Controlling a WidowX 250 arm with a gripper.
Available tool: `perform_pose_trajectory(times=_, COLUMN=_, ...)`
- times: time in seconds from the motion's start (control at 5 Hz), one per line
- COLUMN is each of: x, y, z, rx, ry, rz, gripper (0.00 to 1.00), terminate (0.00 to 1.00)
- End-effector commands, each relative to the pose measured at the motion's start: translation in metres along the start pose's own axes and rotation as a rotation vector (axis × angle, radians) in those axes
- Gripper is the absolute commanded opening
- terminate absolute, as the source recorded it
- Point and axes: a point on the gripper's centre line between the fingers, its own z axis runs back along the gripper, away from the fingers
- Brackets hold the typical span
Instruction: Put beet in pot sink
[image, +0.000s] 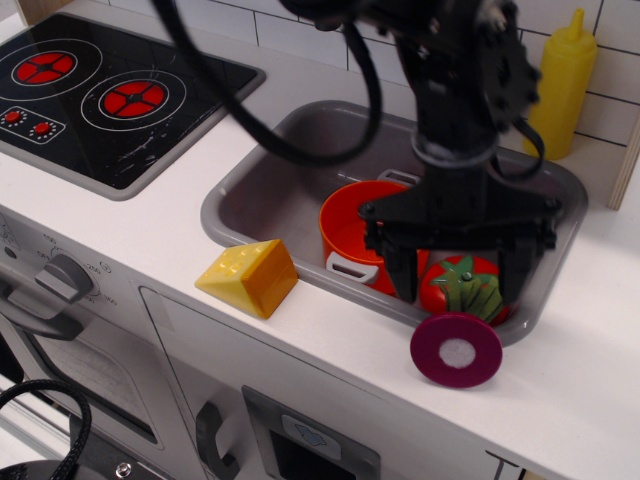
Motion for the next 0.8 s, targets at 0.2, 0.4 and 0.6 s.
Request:
perform_pose_trajectory(times=0.2, x=0.0032, y=-0.0081, z=-0.0021, rx=-0.038, ry=0.083, rz=0.023, gripper=0.0, terminate=0.0)
perform_pose_trajectory(times=0.4, x=0.0057, y=-0.0068, z=-0.0001, rx=-0.048, ry=0.102, rz=0.023, gripper=0.0, terminate=0.0)
perform_pose_trajectory(times=0.6, x=0.0052, y=-0.0058, z=-0.0015, rx=-0.031, ry=0.094, rz=0.02, gripper=0.0, terminate=0.0)
